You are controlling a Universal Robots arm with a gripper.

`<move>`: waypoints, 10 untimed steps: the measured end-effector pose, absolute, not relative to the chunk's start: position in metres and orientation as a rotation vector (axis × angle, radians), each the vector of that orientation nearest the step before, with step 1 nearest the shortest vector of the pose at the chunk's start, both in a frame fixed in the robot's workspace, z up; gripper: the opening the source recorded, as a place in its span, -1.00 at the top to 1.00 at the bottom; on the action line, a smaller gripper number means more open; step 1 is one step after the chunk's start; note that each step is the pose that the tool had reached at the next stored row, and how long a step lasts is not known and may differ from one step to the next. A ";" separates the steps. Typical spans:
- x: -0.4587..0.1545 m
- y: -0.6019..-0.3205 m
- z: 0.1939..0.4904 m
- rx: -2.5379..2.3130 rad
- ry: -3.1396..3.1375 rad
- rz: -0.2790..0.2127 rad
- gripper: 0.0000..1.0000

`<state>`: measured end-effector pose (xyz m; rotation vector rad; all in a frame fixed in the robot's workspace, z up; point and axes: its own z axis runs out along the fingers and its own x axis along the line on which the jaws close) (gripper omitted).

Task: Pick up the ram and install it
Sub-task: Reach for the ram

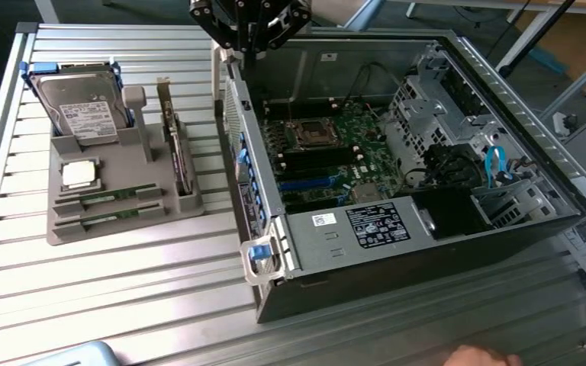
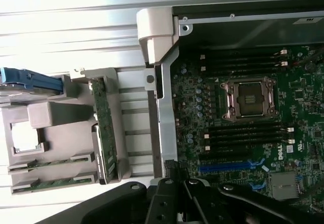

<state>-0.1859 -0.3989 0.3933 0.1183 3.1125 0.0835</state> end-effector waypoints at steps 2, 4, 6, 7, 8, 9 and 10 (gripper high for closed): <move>-0.190 -0.399 0.393 0.118 3.112 0.084 0.79; -0.194 -0.399 0.393 0.118 3.112 0.084 0.79; -0.198 -0.399 0.393 0.118 3.112 0.085 0.79; -0.200 -0.399 0.393 0.118 3.113 0.085 0.79; -0.202 -0.399 0.393 0.118 3.112 0.085 0.79; -0.204 -0.399 0.393 0.118 3.112 0.085 0.79; -0.207 -0.399 0.393 0.118 3.113 0.085 0.79</move>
